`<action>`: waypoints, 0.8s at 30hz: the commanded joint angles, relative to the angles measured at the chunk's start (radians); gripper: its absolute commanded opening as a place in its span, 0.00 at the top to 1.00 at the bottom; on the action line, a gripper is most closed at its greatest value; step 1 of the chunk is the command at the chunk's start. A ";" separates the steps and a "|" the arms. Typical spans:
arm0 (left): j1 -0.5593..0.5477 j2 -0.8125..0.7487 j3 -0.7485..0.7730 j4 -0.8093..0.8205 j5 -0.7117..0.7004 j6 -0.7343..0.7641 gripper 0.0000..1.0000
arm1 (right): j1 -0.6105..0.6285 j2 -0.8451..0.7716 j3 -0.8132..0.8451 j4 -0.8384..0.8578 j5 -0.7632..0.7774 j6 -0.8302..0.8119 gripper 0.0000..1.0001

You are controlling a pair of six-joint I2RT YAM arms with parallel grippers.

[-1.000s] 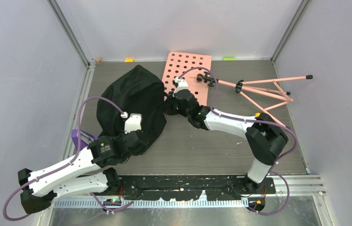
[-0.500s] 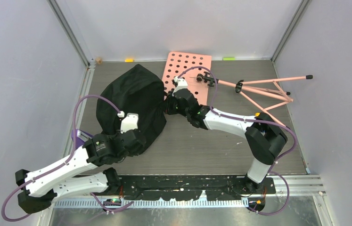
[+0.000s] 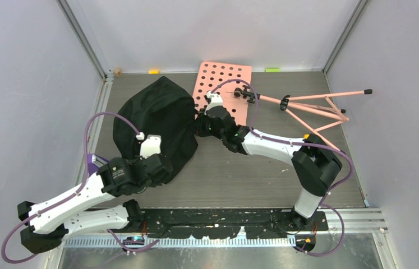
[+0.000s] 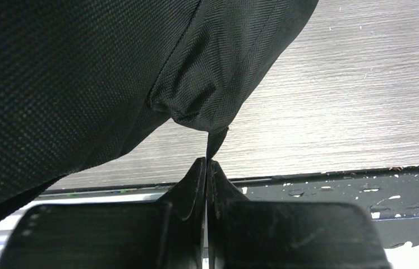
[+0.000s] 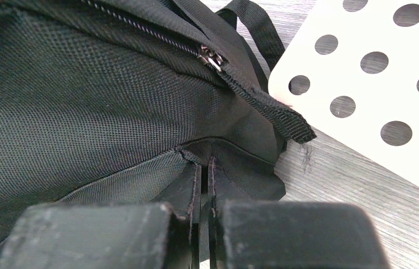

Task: Pack the student bag
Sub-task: Zip the student bag at the center of the board.

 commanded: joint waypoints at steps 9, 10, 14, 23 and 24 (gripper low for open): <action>-0.003 0.007 0.054 -0.295 0.093 -0.023 1.00 | -0.038 -0.002 0.039 0.061 0.188 -0.031 1.00; -0.002 0.011 0.054 -0.292 0.096 -0.015 1.00 | -0.038 -0.003 0.038 0.061 0.186 -0.032 1.00; -0.003 0.020 0.057 -0.199 0.108 0.046 1.00 | -0.038 -0.011 0.039 0.067 0.127 -0.056 1.00; -0.002 0.038 0.026 0.128 0.157 0.262 0.13 | -0.038 -0.111 0.055 -0.097 -0.016 -0.223 0.39; -0.003 0.043 0.022 0.167 0.167 0.285 0.09 | -0.038 -0.124 0.048 -0.125 -0.021 -0.233 0.35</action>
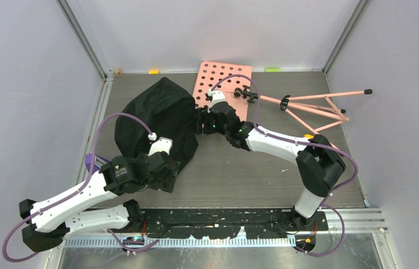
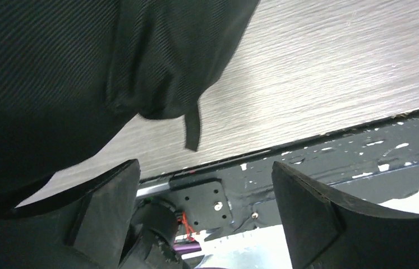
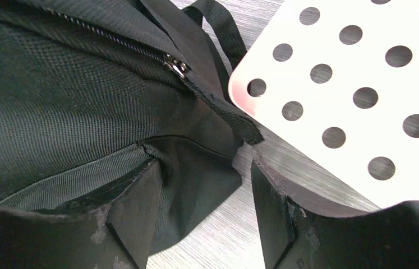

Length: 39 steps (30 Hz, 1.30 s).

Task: Pack the student bag
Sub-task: Zip the student bag at the center of the board, then reset both arms

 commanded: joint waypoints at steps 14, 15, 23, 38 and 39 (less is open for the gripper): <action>0.010 0.221 0.156 0.669 0.155 0.612 0.00 | -0.206 -0.408 -0.059 -0.405 -0.033 -0.145 0.09; 0.015 0.257 0.197 0.673 0.177 0.634 0.00 | -0.236 -0.422 -0.068 -0.430 -0.027 -0.150 0.08; 0.078 0.415 0.362 0.729 0.355 0.678 0.00 | -0.332 -0.534 -0.081 -0.532 0.110 -0.153 0.02; 0.698 0.515 0.813 0.667 0.517 0.602 0.00 | -0.685 -0.617 -0.048 -0.643 0.134 -0.101 0.00; 0.737 0.491 0.790 0.686 0.525 0.589 0.00 | -0.695 -0.635 -0.050 -0.644 0.138 -0.106 0.00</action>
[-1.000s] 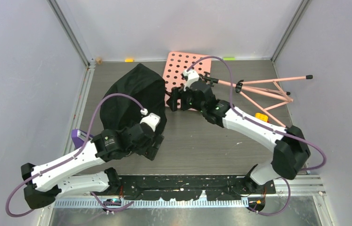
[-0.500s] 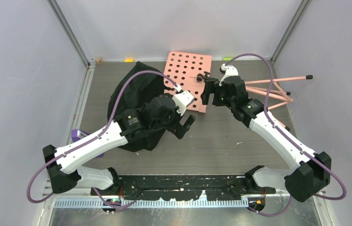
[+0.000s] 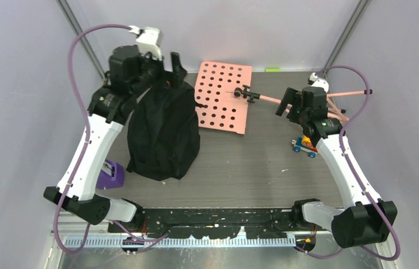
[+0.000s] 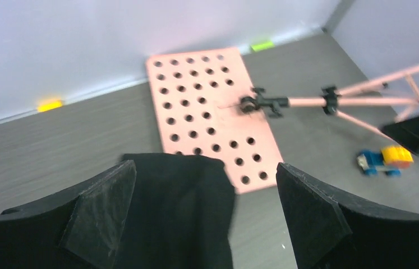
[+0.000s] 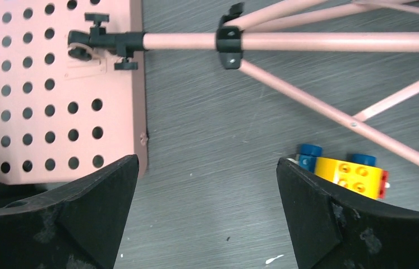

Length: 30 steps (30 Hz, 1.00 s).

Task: Pack the student bag
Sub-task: Reset both arms

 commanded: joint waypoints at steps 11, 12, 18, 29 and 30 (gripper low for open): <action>0.324 -0.420 -0.599 0.149 -0.311 -0.014 0.00 | -0.041 -0.307 -0.105 0.062 0.104 -0.082 0.00; 0.325 -0.455 -0.632 0.145 -0.343 -0.012 0.00 | -0.041 -0.319 -0.112 0.070 0.113 -0.089 0.00; 0.325 -0.624 -0.740 0.152 -0.412 -0.001 0.00 | -0.041 -0.362 -0.130 0.081 0.118 -0.105 0.00; 0.325 -0.677 -0.694 0.133 -0.457 -0.003 0.00 | -0.041 -0.360 -0.125 0.081 0.121 -0.109 0.00; 0.325 -0.677 -0.694 0.133 -0.458 -0.003 0.00 | -0.041 -0.361 -0.125 0.080 0.121 -0.110 0.00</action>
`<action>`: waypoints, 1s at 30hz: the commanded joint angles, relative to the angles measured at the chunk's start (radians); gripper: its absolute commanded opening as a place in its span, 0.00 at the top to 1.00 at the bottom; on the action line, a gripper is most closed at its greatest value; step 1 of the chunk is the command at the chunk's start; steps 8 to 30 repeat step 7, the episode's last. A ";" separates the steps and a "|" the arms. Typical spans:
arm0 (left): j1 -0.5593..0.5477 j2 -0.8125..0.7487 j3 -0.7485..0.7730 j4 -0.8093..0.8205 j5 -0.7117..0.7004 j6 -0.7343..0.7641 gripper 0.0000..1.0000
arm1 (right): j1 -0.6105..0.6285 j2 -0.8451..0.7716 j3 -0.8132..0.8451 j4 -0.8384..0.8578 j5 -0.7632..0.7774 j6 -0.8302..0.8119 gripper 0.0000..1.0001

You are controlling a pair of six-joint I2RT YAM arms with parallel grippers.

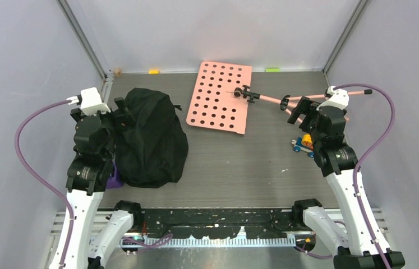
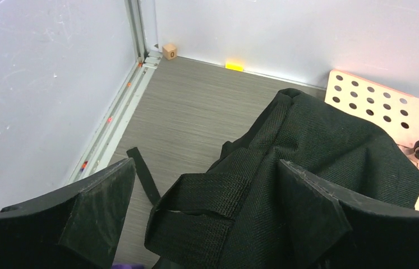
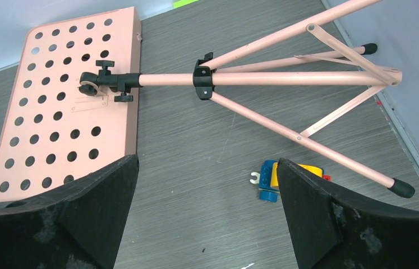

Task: Pack the student bag
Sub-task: Reset both arms

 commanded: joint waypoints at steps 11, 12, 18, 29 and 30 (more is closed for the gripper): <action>0.010 0.009 0.042 -0.068 -0.058 0.035 0.00 | -0.003 -0.006 0.010 0.044 0.021 -0.023 0.00; 0.010 0.009 0.042 -0.068 -0.058 0.035 0.00 | -0.003 -0.006 0.010 0.044 0.021 -0.023 0.00; 0.010 0.009 0.042 -0.068 -0.058 0.035 0.00 | -0.003 -0.006 0.010 0.044 0.021 -0.023 0.00; 0.010 0.009 0.042 -0.068 -0.058 0.035 0.00 | -0.003 -0.006 0.010 0.044 0.021 -0.023 0.00; 0.010 0.009 0.042 -0.068 -0.058 0.035 0.00 | -0.003 -0.006 0.010 0.044 0.021 -0.023 0.00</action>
